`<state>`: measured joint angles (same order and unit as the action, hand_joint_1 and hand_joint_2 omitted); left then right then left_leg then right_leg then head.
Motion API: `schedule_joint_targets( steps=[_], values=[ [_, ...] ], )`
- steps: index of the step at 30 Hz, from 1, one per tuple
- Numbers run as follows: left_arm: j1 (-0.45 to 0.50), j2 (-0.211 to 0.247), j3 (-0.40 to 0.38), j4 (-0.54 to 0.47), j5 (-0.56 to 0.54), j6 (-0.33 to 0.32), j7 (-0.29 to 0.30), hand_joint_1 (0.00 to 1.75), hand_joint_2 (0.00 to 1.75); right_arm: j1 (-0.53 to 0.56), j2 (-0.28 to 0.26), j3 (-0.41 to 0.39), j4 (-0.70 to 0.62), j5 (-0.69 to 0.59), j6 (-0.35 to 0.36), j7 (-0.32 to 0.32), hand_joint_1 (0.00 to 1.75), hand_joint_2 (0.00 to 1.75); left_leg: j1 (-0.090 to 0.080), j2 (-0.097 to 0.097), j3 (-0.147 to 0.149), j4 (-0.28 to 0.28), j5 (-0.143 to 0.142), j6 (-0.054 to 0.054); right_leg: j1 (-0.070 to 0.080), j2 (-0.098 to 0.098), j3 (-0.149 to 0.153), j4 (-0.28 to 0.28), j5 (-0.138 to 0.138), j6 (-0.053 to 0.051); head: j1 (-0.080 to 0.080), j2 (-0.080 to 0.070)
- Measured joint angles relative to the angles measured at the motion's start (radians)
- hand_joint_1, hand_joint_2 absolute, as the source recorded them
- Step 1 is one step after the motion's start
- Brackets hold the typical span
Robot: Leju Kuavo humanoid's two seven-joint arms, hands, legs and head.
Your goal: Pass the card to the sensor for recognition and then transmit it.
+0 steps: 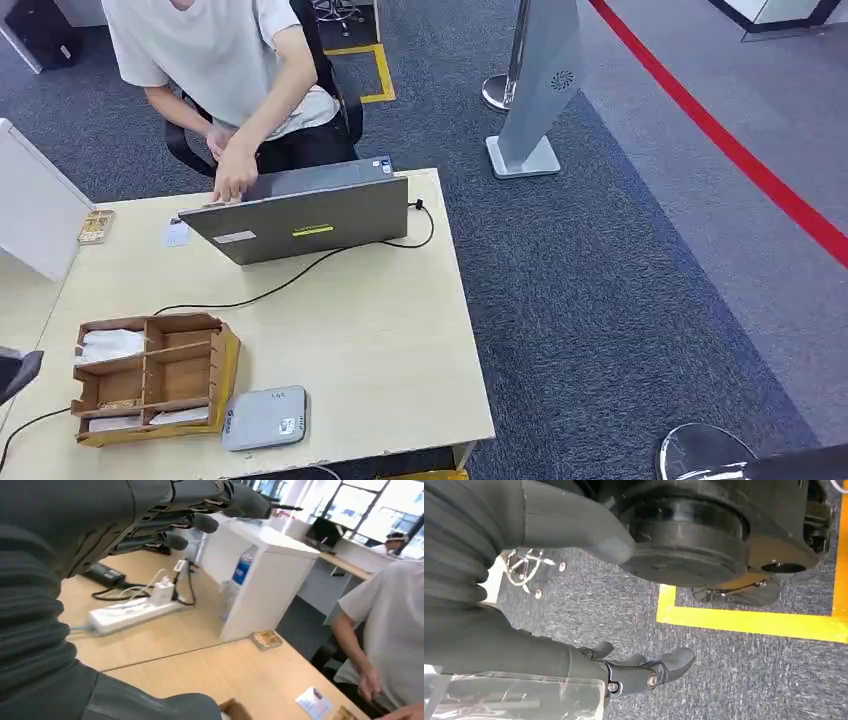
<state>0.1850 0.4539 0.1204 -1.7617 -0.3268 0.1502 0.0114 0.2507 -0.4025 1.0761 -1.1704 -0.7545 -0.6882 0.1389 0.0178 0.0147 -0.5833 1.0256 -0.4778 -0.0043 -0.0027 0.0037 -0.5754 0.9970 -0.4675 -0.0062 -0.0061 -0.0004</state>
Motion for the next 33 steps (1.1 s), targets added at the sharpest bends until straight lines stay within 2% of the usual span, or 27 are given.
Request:
schedule_joint_targets(
  steps=[2,3,5,7,8,9,10,11,12,13,15,16,19,24,27,30,31,33],
  values=[
    [0.034,-0.055,0.080,-0.022,0.050,-0.053,-0.002,0.00,1.75,0.009,0.000,-0.019,-0.014,0.018,0.000,0.017,0.00,1.75,0.000,-0.001,0.000,0.000,0.000,0.001,0.000,-0.001,0.000,0.000,-0.001,0.002,0.000,0.000],
    [0.046,-0.076,0.134,-0.030,0.091,-0.102,0.001,0.00,1.75,0.011,0.000,-0.027,-0.021,0.026,0.000,0.025,0.00,1.75,0.000,-0.002,0.000,0.000,-0.001,0.001,0.000,-0.001,0.001,0.000,-0.002,0.002,0.001,0.000],
    [0.068,-0.164,0.242,-0.044,0.147,-0.231,0.013,0.00,1.75,0.021,0.000,-0.041,-0.030,0.030,0.000,0.028,0.00,1.75,0.000,-0.001,0.002,-0.001,-0.002,0.001,0.000,-0.001,0.003,0.000,-0.002,0.002,0.000,0.000],
    [0.040,-0.274,0.458,-0.048,0.188,-0.458,0.059,0.00,1.75,0.033,-0.001,-0.051,-0.037,0.023,0.000,0.026,0.00,1.75,0.000,0.000,0.001,-0.001,-0.002,0.002,0.000,0.000,0.003,0.000,-0.002,0.002,0.001,0.000],
    [0.001,-0.344,0.588,-0.044,0.188,-0.557,0.083,0.00,1.75,0.035,-0.002,-0.052,-0.037,0.016,0.000,0.019,0.00,1.75,0.000,0.000,0.001,-0.001,-0.002,0.002,0.000,0.000,0.003,0.000,-0.002,0.002,0.001,0.000],
    [-0.034,-0.399,0.759,-0.037,0.183,-0.638,0.106,0.00,1.75,0.035,-0.003,-0.052,-0.037,0.003,0.000,0.011,0.00,1.75,0.000,0.001,0.002,-0.001,-0.002,0.001,0.000,0.001,0.003,0.000,-0.001,0.002,0.003,0.000],
    [-0.054,-0.440,0.877,-0.031,0.185,-0.652,0.127,0.00,1.75,0.035,-0.005,-0.052,-0.037,-0.001,0.000,0.005,0.00,1.75,0.000,0.005,0.005,-0.001,-0.004,0.000,0.000,0.004,0.003,0.000,-0.001,0.001,0.002,0.000],
    [-0.065,-0.483,0.983,-0.027,0.196,-0.632,0.155,0.00,0.00,0.035,-0.005,-0.052,-0.037,-0.009,0.000,0.001,0.00,1.75,-0.001,0.008,0.007,-0.001,-0.005,0.000,-0.001,0.008,0.003,0.000,-0.001,0.001,0.002,0.000],
    [-0.081,-0.537,1.099,-0.017,0.221,-0.569,0.200,0.00,0.00,0.035,-0.007,-0.052,-0.036,-0.022,0.000,-0.005,0.00,1.75,-0.002,0.009,0.008,0.000,-0.006,0.002,-0.001,0.009,0.003,0.000,-0.001,0.001,-0.001,0.000],
    [-0.093,-0.584,1.167,-0.006,0.240,-0.508,0.235,0.00,1.75,0.034,-0.008,-0.050,-0.036,-0.032,0.000,-0.010,0.00,1.75,-0.003,0.009,0.009,0.000,-0.006,0.002,-0.002,0.008,0.004,-0.001,-0.003,0.003,-0.002,0.000],
    [-0.102,-0.656,1.240,0.024,0.271,-0.415,0.282,0.00,1.75,0.026,-0.011,-0.042,-0.033,-0.049,0.000,-0.019,0.00,1.75,-0.004,0.001,0.009,0.000,-0.006,0.004,-0.003,0.002,0.006,-0.001,-0.006,0.007,-0.001,0.000],
    [-0.111,-0.684,1.268,0.050,0.294,-0.348,0.306,0.00,1.75,0.017,-0.014,-0.035,-0.030,-0.058,0.000,-0.027,0.00,1.75,-0.003,-0.003,0.009,0.000,-0.007,0.004,-0.003,-0.002,0.008,-0.002,-0.007,0.007,0.002,0.000],
    [-0.126,-0.739,1.333,0.155,0.350,-0.182,0.363,0.00,1.75,-0.010,-0.019,-0.012,-0.012,-0.097,0.000,-0.061,0.00,1.75,-0.006,-0.007,0.010,0.000,-0.006,0.004,-0.004,-0.006,0.012,-0.002,-0.007,0.008,0.001,0.000],
    [-0.141,-0.790,1.334,0.325,0.292,-0.126,0.326,0.00,1.75,-0.041,-0.020,0.026,0.017,-0.144,0.000,-0.095,0.00,1.75,-0.006,-0.011,0.010,0.000,-0.005,0.007,-0.004,-0.011,0.014,-0.002,-0.007,0.008,0.001,0.000],
    [-0.140,-0.803,1.327,0.483,0.196,-0.101,0.279,0.00,1.75,-0.071,-0.021,0.065,0.044,-0.182,0.000,-0.121,0.00,1.75,-0.007,-0.009,0.012,0.000,-0.005,0.007,-0.005,-0.010,0.014,-0.002,-0.006,0.008,0.000,0.000],
    [-0.115,-0.820,1.257,0.632,0.288,-0.052,0.222,0.00,1.75,-0.103,-0.021,0.118,0.071,-0.231,0.000,-0.151,0.00,1.75,-0.007,-0.009,0.013,0.000,-0.005,0.007,-0.005,-0.009,0.012,-0.002,-0.006,0.008,0.001,0.000],
    [-0.100,-0.822,1.200,0.678,0.360,-0.037,0.221,0.00,1.75,-0.112,-0.021,0.128,0.080,-0.249,0.002,-0.163,0.00,1.75,-0.007,-0.009,0.013,0.000,-0.005,0.007,-0.005,-0.009,0.013,-0.002,-0.006,0.008,0.000,0.000],
    [-0.086,-0.817,1.109,0.739,0.402,-0.026,0.214,0.00,1.75,-0.120,-0.016,0.121,0.103,-0.243,0.014,-0.174,0.00,1.75,-0.007,-0.010,0.011,0.000,-0.005,0.007,-0.005,-0.011,0.014,-0.002,-0.006,0.008,0.002,0.000]
  ],
)
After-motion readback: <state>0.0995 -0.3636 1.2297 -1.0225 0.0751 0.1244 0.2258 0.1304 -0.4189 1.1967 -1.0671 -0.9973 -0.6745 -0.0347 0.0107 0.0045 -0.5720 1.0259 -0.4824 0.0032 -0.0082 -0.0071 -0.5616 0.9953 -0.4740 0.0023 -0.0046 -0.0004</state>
